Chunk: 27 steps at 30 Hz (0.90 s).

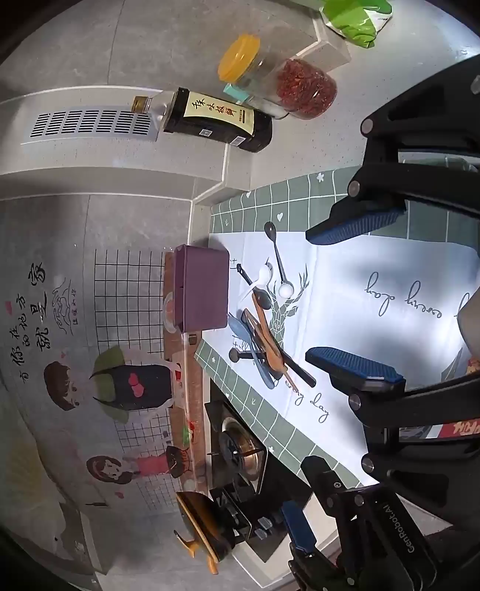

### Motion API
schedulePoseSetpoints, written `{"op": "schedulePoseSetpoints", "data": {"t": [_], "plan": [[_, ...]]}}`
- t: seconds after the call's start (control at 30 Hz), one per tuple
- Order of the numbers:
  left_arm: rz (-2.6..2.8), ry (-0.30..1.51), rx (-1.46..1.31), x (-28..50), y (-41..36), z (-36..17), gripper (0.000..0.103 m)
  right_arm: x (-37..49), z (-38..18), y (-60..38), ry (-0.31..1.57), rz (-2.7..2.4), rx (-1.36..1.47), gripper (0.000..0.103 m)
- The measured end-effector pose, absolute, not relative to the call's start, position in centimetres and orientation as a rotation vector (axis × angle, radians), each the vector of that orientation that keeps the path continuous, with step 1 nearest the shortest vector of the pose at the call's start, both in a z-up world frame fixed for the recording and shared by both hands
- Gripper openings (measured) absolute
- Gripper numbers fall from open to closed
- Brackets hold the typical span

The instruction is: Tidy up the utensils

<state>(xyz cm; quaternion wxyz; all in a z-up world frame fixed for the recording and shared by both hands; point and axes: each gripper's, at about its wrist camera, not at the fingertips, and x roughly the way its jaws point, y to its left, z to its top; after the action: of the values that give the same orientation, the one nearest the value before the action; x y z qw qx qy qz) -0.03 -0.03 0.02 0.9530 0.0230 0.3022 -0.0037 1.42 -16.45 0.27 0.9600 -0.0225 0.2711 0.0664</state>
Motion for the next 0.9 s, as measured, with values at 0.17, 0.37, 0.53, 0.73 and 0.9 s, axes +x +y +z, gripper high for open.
{"op": "schedulePoseSetpoints", "data": {"t": [0.17, 0.37, 0.53, 0.73, 0.9], "plan": [[-0.004, 0.617, 0.043, -0.03, -0.01, 0.00, 0.064, 1.37, 0.46, -16.44, 0.545, 0.147, -0.026, 0.056], [-0.005, 0.622, 0.036, 0.15, 0.05, -0.30, 0.064, 1.60, 0.02, -16.72, 0.558, 0.141, -0.029, 0.056], [-0.004, 0.625, 0.036, 0.16, 0.13, -0.27, 0.064, 1.55, 0.03, -16.76, 0.562, 0.141, -0.033, 0.056], [-0.005, 0.625, 0.032, 0.16, 0.03, -0.32, 0.064, 1.28, -0.22, -16.66, 0.560, 0.142, -0.026, 0.056], [-0.006, 0.625, 0.030, 0.09, 0.01, -0.41, 0.064, 1.25, -0.03, -16.59, 0.563, 0.144, -0.025, 0.056]]}}
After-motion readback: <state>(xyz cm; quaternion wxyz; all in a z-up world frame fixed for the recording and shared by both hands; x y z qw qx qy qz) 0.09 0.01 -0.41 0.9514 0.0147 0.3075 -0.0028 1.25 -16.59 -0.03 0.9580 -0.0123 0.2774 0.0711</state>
